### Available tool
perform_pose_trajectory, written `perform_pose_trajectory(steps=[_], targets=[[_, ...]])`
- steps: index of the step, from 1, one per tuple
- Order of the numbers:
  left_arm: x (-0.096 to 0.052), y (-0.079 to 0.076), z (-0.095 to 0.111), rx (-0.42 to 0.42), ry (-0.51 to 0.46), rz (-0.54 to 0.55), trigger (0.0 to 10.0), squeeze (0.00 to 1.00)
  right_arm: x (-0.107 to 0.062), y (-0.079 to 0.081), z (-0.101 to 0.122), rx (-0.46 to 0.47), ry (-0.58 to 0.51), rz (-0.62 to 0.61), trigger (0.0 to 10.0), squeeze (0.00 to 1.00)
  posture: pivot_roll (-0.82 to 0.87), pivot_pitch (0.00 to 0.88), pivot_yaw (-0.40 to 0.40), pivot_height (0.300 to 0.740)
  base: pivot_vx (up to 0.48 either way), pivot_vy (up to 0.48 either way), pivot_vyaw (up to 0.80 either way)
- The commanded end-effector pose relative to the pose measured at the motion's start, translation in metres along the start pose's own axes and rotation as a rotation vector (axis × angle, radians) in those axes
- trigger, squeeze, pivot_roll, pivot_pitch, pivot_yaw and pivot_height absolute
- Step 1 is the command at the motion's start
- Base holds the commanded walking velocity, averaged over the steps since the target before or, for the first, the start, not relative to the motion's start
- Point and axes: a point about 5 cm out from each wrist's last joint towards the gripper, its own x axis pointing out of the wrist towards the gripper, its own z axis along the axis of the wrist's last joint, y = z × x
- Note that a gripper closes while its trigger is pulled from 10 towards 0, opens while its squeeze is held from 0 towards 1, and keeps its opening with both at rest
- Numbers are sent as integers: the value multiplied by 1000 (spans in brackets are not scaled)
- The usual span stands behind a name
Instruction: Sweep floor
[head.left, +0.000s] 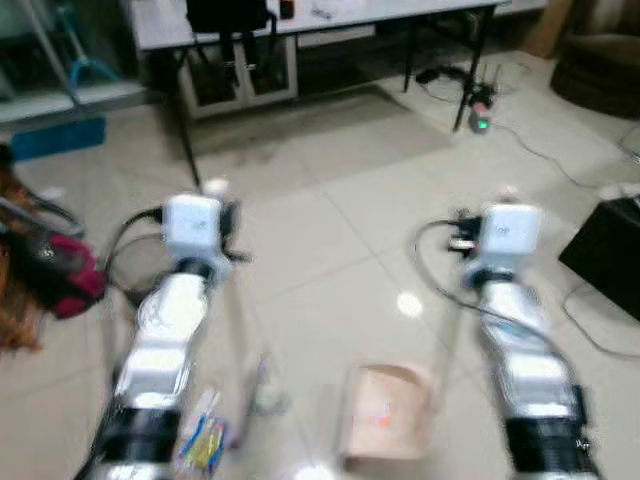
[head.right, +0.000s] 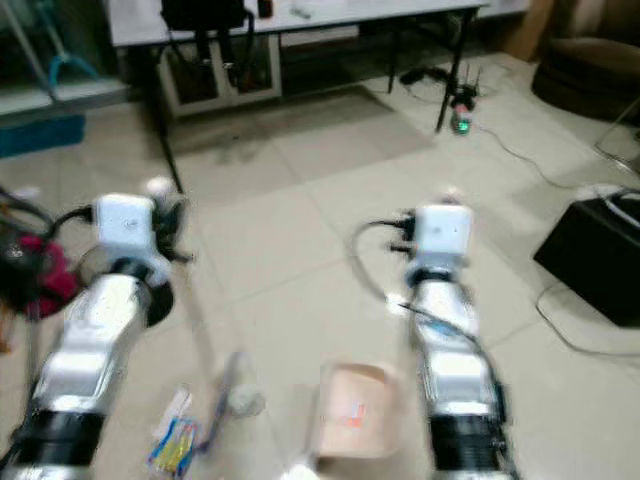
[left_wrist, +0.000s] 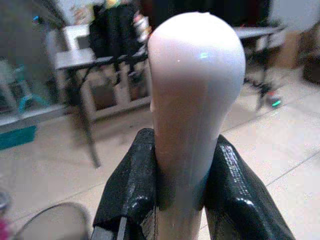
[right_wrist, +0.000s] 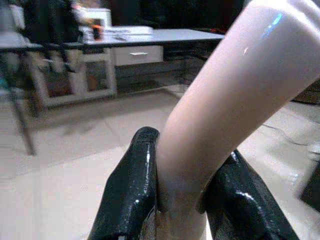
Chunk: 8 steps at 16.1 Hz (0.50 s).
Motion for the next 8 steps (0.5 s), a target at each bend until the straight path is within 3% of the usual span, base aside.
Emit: perform_pose_trajectory(steps=[1, 7, 8], targets=[[4, -7, 12, 18, -52, -24, 10000, 0, 3, -10, 8, 5, -43, -29, 10000, 0, -98, 0, 37, 740, 315, 0, 0], [0, -7, 12, 29, -64, -41, 10000, 0, 14, -3, 14, -83, -93, -17, 10000, 0, -82, 43, 36, 740, 303, 0, 0], [0, -7, 12, 18, -78, -34, 10000, 0, 14, -2, 13, -83, -94, -15, 10000, 0, -83, 50, 35, 740, 0, 0, 0]])
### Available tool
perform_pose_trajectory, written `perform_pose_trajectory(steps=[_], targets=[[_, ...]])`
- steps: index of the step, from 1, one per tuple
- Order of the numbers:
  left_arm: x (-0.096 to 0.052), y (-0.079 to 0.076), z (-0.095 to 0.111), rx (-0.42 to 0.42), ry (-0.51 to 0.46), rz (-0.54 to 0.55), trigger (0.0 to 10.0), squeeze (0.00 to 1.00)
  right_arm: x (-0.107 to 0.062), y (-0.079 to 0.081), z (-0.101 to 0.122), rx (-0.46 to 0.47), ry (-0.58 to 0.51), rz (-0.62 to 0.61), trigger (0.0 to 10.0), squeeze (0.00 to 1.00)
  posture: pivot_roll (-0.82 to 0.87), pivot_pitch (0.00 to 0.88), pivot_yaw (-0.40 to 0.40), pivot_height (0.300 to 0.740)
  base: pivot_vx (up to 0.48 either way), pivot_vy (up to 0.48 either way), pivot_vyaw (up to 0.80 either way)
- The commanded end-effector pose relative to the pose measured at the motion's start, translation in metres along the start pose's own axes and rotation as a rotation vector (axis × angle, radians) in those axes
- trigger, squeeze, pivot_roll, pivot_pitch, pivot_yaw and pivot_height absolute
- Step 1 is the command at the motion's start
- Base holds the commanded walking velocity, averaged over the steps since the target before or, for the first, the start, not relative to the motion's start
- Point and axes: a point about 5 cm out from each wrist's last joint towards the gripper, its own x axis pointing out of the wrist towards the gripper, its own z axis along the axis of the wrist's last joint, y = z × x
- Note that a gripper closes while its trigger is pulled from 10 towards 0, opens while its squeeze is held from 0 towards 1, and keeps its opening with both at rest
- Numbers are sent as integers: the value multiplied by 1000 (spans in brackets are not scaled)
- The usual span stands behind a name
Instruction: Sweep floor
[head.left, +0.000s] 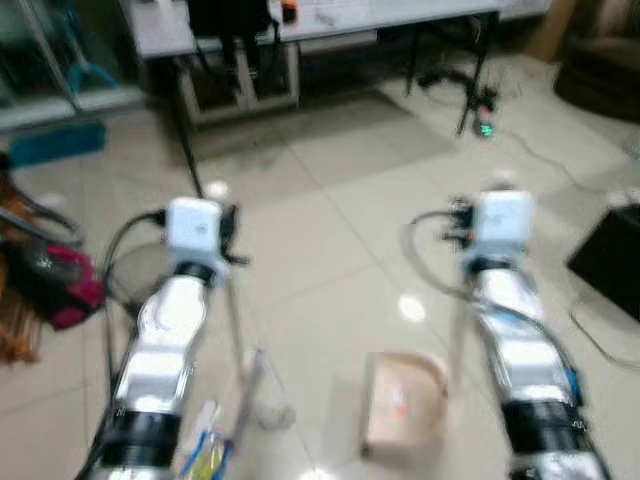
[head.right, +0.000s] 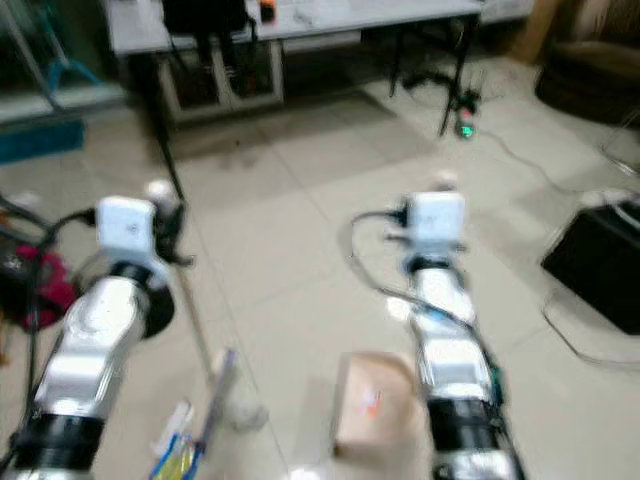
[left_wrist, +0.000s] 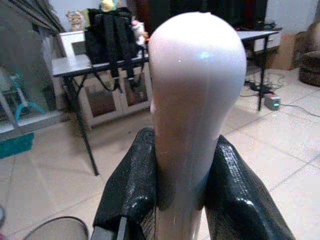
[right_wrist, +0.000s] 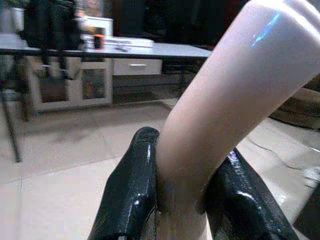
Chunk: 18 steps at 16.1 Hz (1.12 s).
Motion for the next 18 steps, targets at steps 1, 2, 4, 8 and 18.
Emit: perform_pose_trajectory(steps=[1, 2, 4, 8, 18], targets=[[2, -3, 10, 9, -64, -11, 10000, 0, 4, -7, 8, 11, -47, -26, 10000, 0, -82, 79, 25, 740, 0, 0, 0], [2, -3, 10, 16, -65, -8, 10000, 0, 4, -8, 7, 10, -47, -31, 10000, 0, -82, 84, 24, 740, 0, 0, 0], [4, -2, 5, 25, -80, 3, 10000, 0, 5, -12, 5, 10, -61, -32, 10000, 0, -81, 133, 21, 740, 0, 0, 0], [6, -2, 5, 12, -136, 7, 10000, 0, 5, -12, 2, 14, -91, -15, 10000, 0, -87, 186, 31, 740, 0, 0, 0], [15, -32, -6, 44, -230, -218, 10000, 0, 12, 3, -15, 9, -188, -20, 10000, 0, -11, 325, 86, 740, 0, 0, 0]])
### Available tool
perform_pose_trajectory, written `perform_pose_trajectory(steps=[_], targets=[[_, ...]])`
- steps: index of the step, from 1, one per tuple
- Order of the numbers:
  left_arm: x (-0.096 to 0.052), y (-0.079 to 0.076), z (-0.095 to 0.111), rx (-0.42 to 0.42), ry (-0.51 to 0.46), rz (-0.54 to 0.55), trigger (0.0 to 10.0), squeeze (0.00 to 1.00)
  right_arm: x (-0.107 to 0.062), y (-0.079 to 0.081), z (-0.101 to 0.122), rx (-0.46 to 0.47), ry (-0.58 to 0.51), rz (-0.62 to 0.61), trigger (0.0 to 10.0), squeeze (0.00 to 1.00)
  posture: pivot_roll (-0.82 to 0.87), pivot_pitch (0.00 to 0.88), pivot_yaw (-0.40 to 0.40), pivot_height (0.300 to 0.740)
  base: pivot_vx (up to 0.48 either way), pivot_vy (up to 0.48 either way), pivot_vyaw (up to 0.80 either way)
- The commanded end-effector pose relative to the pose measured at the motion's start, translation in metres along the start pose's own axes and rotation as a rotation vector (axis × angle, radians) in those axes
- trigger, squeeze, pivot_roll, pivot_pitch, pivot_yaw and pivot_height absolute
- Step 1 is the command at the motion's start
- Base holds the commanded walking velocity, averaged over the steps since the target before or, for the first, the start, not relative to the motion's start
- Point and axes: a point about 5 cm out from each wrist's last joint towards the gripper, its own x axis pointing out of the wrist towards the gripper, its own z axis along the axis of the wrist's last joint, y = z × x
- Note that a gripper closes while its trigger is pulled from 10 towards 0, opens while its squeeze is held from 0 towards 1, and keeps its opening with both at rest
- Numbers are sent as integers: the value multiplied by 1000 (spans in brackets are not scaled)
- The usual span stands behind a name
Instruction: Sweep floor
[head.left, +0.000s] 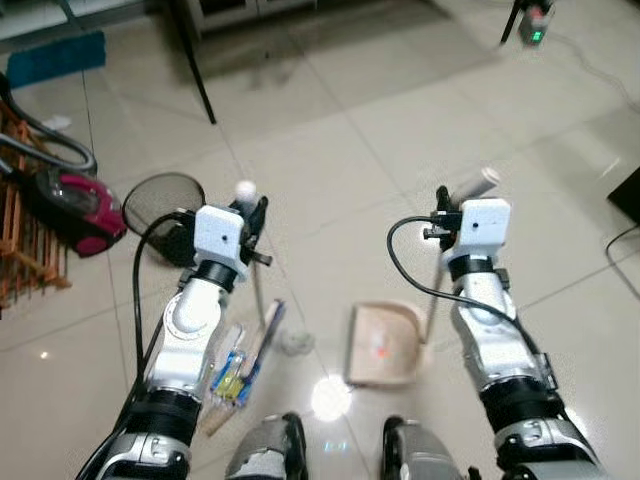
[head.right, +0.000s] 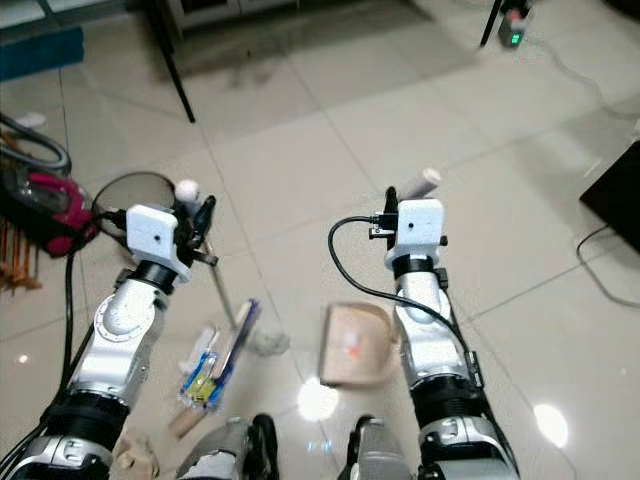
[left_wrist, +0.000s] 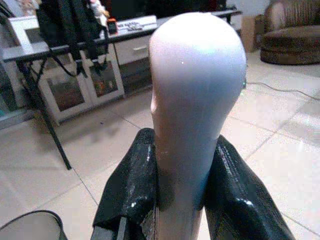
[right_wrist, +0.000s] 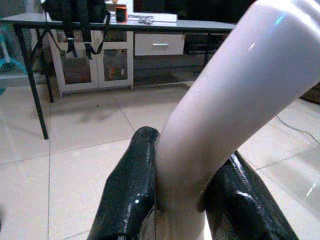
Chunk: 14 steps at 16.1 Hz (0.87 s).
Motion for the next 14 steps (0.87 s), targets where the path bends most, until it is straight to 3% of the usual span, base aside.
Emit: perform_pose_trajectory(steps=[1, 5, 10, 14], targets=[[3, -5, 2, 21, -20, -43, 10000, 0, 1, 5, 2, -8, -27, 5, 10000, 0, -7, 329, 87, 740, 0, 0, 0], [10, -26, 1, -5, -51, -89, 10000, 0, -11, 29, -12, -81, -33, 65, 10000, 0, -6, 335, 88, 740, 0, 0, 0], [23, -55, 17, -206, -117, -136, 10000, 0, -14, 31, -17, 3, -7, -31, 10000, 0, 2, 322, 93, 740, 0, 0, 0], [36, -49, 30, -363, -141, -27, 10000, 0, -15, 28, -24, 68, 39, -88, 10000, 0, 9, 295, 98, 740, 0, 0, 0]])
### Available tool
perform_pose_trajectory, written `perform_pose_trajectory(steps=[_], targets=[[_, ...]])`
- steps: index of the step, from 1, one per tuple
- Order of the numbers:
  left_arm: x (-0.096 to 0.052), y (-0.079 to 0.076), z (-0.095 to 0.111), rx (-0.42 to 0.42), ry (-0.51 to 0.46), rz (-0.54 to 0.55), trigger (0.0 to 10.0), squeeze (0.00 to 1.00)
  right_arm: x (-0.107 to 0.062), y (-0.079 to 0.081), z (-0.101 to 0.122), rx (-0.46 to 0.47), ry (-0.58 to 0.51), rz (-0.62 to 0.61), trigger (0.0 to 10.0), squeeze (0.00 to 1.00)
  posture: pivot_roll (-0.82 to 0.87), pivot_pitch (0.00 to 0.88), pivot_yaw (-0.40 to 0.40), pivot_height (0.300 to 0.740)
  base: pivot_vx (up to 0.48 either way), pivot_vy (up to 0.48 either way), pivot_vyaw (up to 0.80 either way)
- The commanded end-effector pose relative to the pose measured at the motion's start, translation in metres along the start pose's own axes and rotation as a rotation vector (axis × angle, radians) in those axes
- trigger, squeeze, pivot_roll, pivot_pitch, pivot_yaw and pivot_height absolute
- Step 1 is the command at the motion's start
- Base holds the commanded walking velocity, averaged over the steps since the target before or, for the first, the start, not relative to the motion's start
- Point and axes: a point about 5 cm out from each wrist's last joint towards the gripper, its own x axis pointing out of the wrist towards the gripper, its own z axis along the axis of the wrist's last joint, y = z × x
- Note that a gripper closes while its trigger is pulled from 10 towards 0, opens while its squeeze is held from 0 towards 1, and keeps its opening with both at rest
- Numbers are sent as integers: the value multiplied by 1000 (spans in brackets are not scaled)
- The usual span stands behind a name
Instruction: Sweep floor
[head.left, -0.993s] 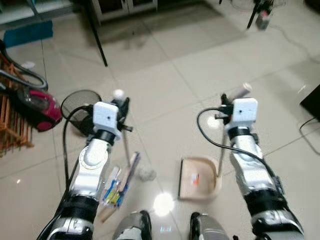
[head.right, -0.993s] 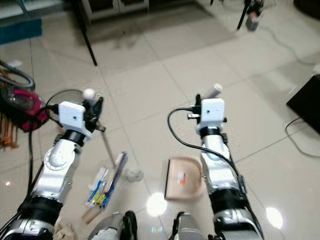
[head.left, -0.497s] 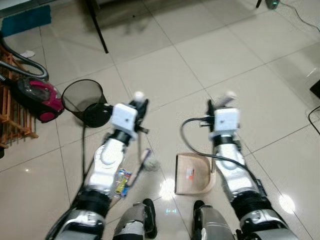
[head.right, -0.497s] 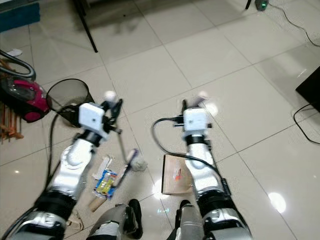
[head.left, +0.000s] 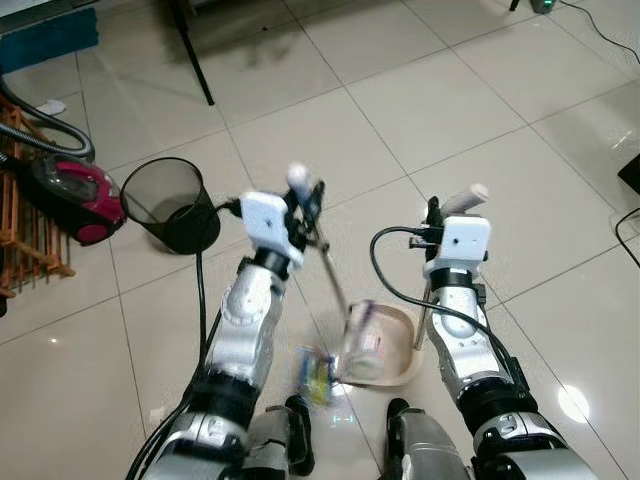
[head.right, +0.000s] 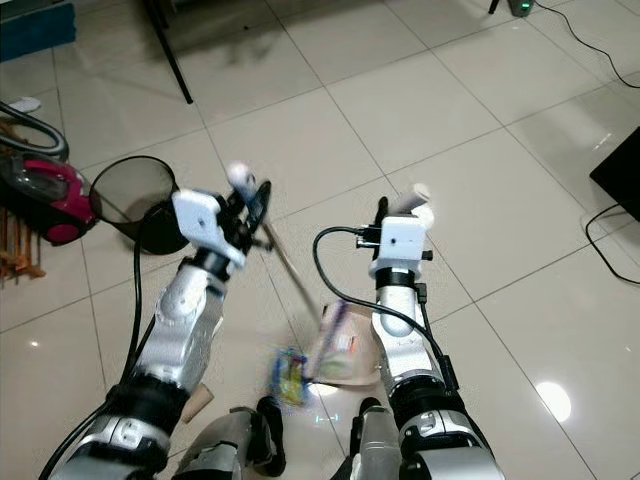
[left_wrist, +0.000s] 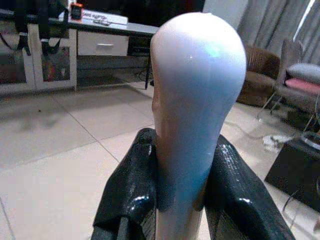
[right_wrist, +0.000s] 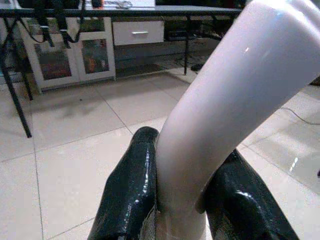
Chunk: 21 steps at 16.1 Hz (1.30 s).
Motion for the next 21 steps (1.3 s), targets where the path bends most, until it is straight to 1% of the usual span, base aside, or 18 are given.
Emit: perform_pose_trajectory(steps=[1, 2, 3, 5, 7, 8, 9, 10, 11, 12, 13, 14, 15, 16, 17, 19, 20, 21], targets=[[5, 4, 11, -53, -47, 25, 10000, 0, -7, 3, -10, 51, 60, -19, 10000, 0, 10, 282, 101, 740, 0, 0, 0], [8, 4, 14, -81, -51, 8, 10000, 0, -6, 2, -11, 64, 69, -35, 10000, 0, 10, 266, 105, 740, 0, 0, 0], [11, 2, 18, -77, -47, -49, 10000, 0, -4, -2, -11, 80, 73, -57, 10000, 0, 6, 244, 110, 740, 0, 0, 0], [14, 4, 24, -17, -40, -141, 10000, 0, -1, -9, -10, 102, 68, -84, 10000, 0, -2, 216, 113, 740, 0, 0, 0], [17, 9, 36, 36, -58, -229, 10000, 0, 2, -20, -9, 124, 61, -118, 10000, 0, -13, 170, 118, 740, 0, 0, 0], [19, 14, 45, 39, -77, -244, 10000, 0, 3, -26, -8, 141, 55, -138, 10000, 0, -18, 148, 121, 740, 0, 0, 0], [19, 14, 45, 39, -77, -244, 10000, 0, 3, -26, -8, 141, 55, -138, 10000, 0, -18, 148, 121, 740, 0, 0, 0], [21, 17, 53, 37, -93, -251, 10000, 0, 3, -30, -8, 154, 49, -156, 10000, 0, -22, 129, 123, 740, 0, 0, 0], [26, 27, 78, 63, -129, -297, 10000, 0, 5, -42, -5, 196, 26, -191, 10000, 0, -32, 72, 123, 740, 0, 0, 0], [27, 32, 82, 91, -118, -295, 10000, 0, 6, -44, -3, 206, 16, -192, 10000, 0, -36, 55, 121, 740, 0, 0, 0], [30, 39, 86, 121, -94, -270, 10000, 0, 7, -46, -1, 215, 5, -190, 10000, 0, -42, 40, 118, 740, 0, 0, 0], [32, 55, 91, 186, -49, -191, 10000, 0, 10, -49, 3, 227, 1, -186, 10000, 0, -47, 18, 112, 740, 0, 0, 0], [31, 67, 92, 219, -16, -132, 10000, 0, 14, -52, 8, 242, -6, -191, 10000, 0, -51, 5, 114, 740, 0, 0, 0], [28, 74, 93, 229, -3, -97, 10000, 0, 16, -53, 12, 246, -15, -191, 10000, 0, -56, 0, 116, 740, 0, 0, 0], [17, 90, 94, 247, 11, -13, 10000, 0, 24, -57, 28, 256, -48, -184, 10000, 0, -64, 0, 113, 740, 0, 0, 0], [11, 94, 94, 265, 30, 17, 10000, 0, 28, -59, 38, 262, -60, -178, 10000, 0, -62, 0, 110, 740, 0, 0, 0], [6, 99, 93, 280, 61, 54, 10000, 0, 34, -60, 51, 267, -67, -162, 10000, 0, -62, 0, 108, 740, 0, 0, 0], [2, 102, 91, 314, 79, 88, 10000, 0, 40, -60, 61, 244, -56, -149, 10000, 0, -61, 0, 100, 740, 0, 0, 0]])
